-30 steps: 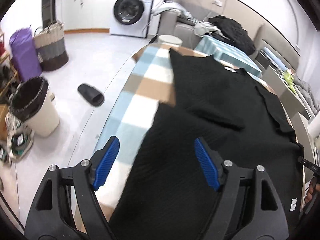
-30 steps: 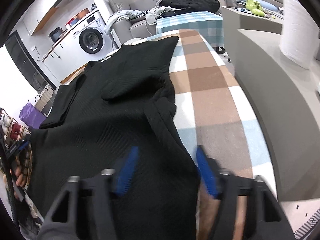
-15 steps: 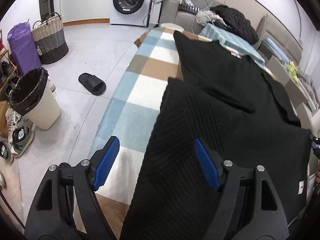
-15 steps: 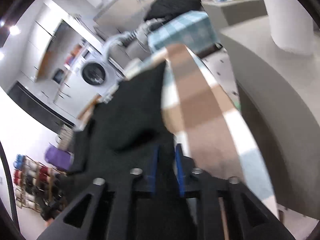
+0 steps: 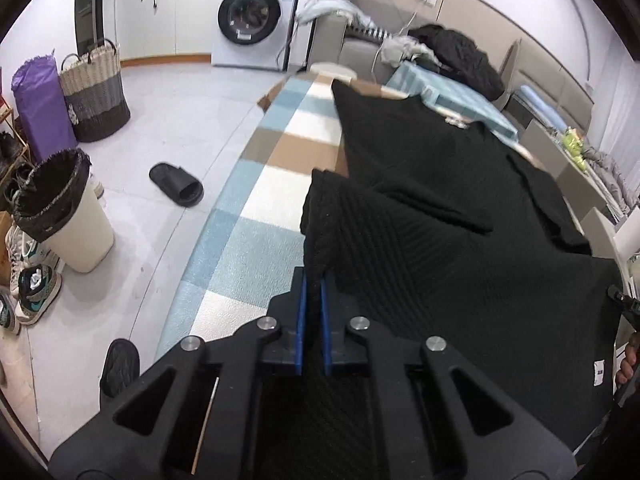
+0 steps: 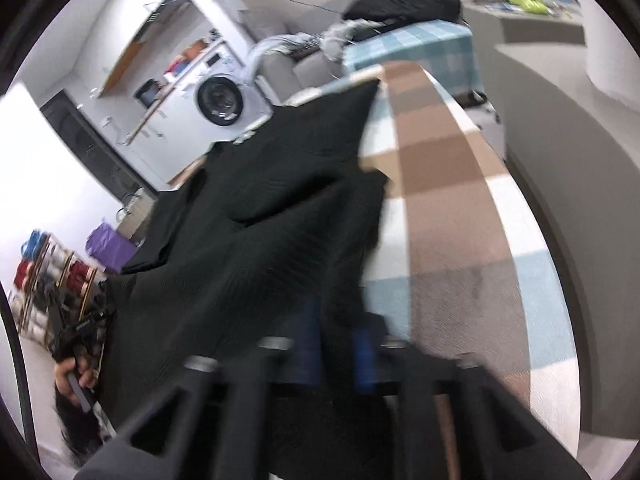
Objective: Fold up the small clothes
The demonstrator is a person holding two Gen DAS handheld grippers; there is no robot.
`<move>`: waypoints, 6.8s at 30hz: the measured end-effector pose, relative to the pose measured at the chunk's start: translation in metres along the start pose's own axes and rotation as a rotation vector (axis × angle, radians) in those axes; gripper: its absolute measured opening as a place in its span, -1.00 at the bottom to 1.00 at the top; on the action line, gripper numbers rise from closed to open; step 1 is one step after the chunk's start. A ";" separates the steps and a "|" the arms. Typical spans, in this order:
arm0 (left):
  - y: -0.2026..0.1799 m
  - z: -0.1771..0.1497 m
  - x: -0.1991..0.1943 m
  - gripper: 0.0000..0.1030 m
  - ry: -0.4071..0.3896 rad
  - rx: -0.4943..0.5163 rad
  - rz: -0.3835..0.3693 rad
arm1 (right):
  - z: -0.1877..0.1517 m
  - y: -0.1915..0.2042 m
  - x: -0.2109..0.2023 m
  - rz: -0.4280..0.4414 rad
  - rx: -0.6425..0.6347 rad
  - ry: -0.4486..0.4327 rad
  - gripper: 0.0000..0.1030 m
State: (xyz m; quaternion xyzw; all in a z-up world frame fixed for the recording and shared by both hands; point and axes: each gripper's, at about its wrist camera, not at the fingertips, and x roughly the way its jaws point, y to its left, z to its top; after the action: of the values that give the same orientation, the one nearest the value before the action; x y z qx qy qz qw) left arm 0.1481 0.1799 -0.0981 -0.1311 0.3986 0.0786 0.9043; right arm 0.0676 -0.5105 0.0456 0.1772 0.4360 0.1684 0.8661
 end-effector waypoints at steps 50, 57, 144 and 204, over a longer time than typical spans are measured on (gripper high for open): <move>-0.021 0.056 0.084 -0.44 0.088 -0.072 -0.143 | 0.063 -0.017 0.067 -0.124 0.110 0.026 -0.36; -0.034 0.048 0.072 -0.65 0.080 0.010 -0.100 | 0.056 -0.015 0.063 -0.106 0.095 0.054 -0.59; 0.018 -0.064 -0.042 -0.48 0.083 -0.036 -0.036 | -0.059 -0.014 -0.041 -0.090 0.024 0.113 -0.13; -0.029 0.017 0.053 -0.58 0.103 0.037 -0.090 | 0.027 -0.011 0.040 -0.131 0.130 0.061 -0.47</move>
State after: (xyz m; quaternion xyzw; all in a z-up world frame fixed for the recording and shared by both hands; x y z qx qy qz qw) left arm 0.2032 0.1593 -0.1212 -0.1360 0.4395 0.0236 0.8875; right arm 0.1139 -0.5065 0.0278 0.1989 0.4830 0.0879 0.8482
